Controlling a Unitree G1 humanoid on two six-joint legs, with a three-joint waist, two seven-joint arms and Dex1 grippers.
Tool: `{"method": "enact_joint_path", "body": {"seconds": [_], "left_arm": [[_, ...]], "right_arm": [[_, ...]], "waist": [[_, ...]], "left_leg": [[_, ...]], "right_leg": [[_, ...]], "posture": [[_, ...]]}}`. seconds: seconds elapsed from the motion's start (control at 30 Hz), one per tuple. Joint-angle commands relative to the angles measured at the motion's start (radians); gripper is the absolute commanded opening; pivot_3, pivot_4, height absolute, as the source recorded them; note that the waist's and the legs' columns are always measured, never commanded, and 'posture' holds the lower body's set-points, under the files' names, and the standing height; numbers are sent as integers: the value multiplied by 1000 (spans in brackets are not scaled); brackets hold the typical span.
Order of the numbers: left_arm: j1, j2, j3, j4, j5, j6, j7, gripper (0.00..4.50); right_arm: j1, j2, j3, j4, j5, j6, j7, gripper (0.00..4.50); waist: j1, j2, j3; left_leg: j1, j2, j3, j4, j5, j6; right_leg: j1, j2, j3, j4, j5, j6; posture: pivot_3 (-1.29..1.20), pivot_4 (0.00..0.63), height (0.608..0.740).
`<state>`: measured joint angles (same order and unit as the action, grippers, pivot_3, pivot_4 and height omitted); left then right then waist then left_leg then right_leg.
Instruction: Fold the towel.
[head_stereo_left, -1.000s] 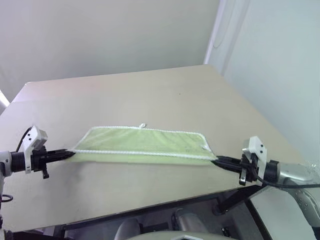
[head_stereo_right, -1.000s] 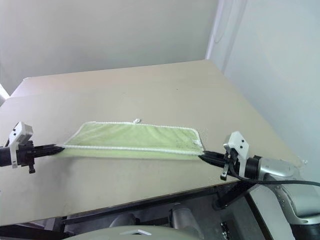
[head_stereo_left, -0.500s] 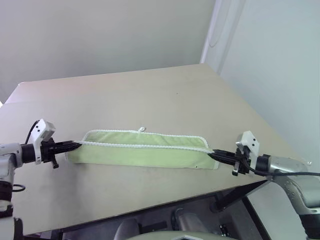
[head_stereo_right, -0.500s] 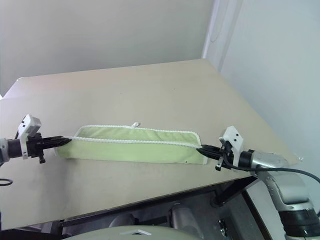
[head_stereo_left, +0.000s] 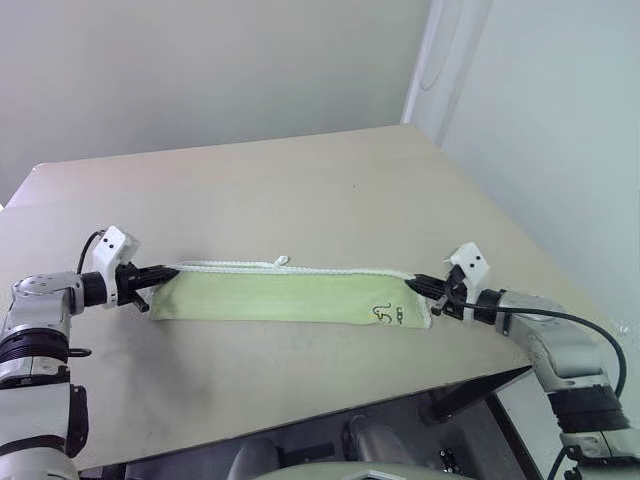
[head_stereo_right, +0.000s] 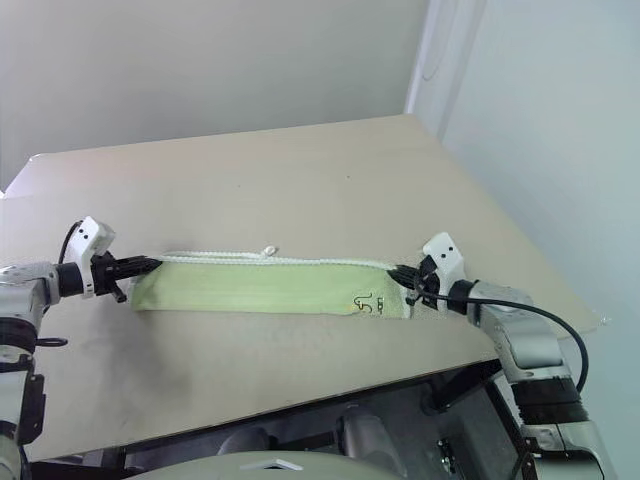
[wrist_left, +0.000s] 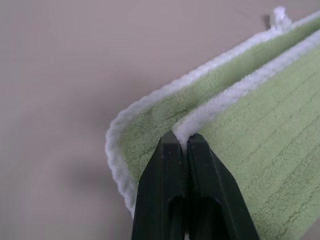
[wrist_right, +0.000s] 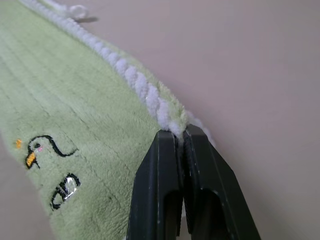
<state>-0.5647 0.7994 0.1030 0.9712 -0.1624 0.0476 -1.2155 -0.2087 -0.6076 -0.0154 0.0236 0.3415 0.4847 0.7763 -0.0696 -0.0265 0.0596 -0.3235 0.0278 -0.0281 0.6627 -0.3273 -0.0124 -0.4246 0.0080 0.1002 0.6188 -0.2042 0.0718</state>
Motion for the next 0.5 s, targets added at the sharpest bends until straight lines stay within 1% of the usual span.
{"method": "enact_joint_path", "body": {"seconds": [0.03,0.07,0.17,0.4,0.43,0.47,0.5], "left_arm": [[-37,-12,2,22,18,-39,39,0],[-42,-17,5,29,15,-41,44,0],[-57,-26,8,52,16,-53,59,737],[-126,-40,20,150,36,-119,190,3247],[-134,-40,20,158,38,-120,204,3567],[-139,-40,19,164,39,-120,209,3980],[-142,-39,20,166,37,-119,207,4292]], "right_arm": [[-40,4,-12,17,-19,8,-26,40],[-43,6,-9,18,-22,17,-31,40],[-47,10,-2,11,-23,45,-39,795],[-47,32,0,-30,-16,90,-54,3333],[-49,37,-8,-32,-14,95,-65,3626],[-53,42,-21,-35,-7,102,-77,4076],[-58,49,-47,-38,11,118,-92,4389]], "waist": [[1,0,0],[1,0,0],[1,0,0],[0,0,0],[0,0,0],[-1,0,0],[-1,0,0]], "left_leg": [[0,0,0,0,0,0],[0,0,0,0,0,0],[0,0,0,0,0,0],[0,0,0,0,0,0],[0,0,0,0,0,0],[0,0,0,0,0,0],[0,0,0,0,0,0]], "right_leg": [[0,0,0,0,0,0],[0,0,0,1,0,0],[0,0,0,1,0,0],[0,0,0,1,0,0],[0,0,0,1,0,0],[0,0,0,1,0,0],[0,0,0,1,0,0]], "posture": [[0,0,740],[0,0,740],[0,0,740],[0,0,740],[0,0,740],[0,0,740],[0,0,740]]}}
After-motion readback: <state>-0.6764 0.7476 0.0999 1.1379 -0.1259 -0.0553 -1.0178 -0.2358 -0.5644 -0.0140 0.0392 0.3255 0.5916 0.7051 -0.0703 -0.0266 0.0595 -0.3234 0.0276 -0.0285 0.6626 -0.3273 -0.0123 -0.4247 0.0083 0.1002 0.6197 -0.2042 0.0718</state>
